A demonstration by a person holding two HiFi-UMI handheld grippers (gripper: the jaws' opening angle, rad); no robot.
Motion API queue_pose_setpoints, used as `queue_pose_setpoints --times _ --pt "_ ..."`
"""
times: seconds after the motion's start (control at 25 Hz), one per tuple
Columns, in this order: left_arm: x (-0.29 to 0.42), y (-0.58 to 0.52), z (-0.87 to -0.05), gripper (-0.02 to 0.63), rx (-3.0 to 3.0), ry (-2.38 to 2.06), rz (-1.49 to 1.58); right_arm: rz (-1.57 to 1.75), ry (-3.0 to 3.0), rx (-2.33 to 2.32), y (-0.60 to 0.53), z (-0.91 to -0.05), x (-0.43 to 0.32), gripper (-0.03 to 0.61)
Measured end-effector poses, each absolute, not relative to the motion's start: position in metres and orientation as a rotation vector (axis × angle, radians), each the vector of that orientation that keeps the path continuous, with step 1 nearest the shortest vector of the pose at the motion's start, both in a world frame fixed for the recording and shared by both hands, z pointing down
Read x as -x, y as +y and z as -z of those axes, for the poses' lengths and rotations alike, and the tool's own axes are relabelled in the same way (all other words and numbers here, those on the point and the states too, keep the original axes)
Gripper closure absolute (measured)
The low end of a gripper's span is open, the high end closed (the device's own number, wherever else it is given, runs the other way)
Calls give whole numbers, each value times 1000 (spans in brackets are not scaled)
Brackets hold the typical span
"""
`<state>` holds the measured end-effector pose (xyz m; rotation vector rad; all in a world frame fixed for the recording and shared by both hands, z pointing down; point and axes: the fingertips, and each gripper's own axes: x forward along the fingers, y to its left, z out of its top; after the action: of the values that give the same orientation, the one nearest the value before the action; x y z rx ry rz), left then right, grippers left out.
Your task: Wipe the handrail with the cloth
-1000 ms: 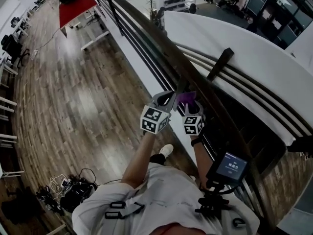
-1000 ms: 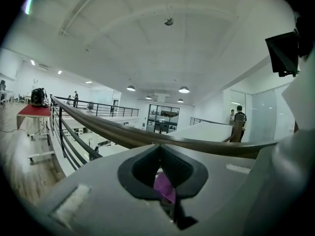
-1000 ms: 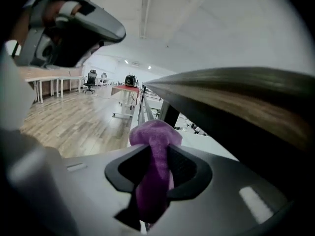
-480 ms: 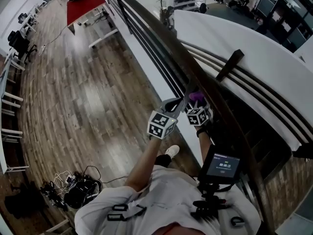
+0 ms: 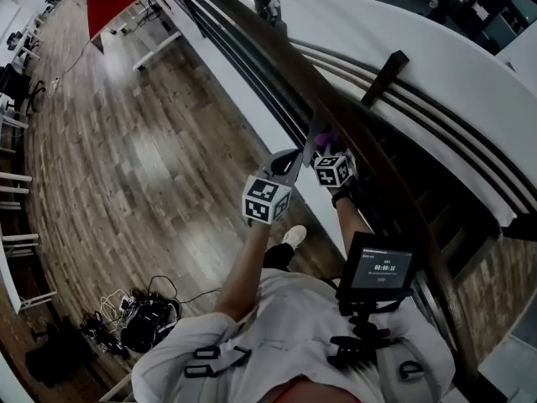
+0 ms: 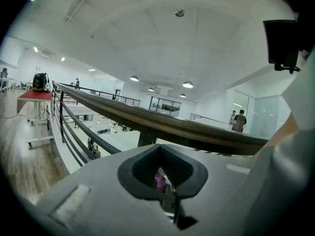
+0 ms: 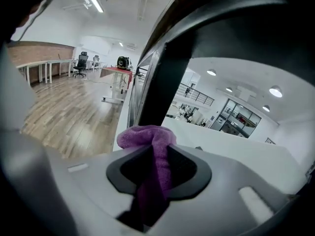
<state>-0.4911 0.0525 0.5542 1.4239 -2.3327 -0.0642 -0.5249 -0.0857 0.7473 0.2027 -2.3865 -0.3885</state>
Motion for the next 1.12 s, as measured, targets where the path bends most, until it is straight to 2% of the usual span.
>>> queue_pose_setpoints --times 0.48,1.12 --pt "476 34 -557 615 -1505 -2276 56 326 -2374 -182 -89 -751 489 502" --pt "396 -20 -555 615 -1716 -2135 -12 316 -2332 -282 -109 -752 392 502"
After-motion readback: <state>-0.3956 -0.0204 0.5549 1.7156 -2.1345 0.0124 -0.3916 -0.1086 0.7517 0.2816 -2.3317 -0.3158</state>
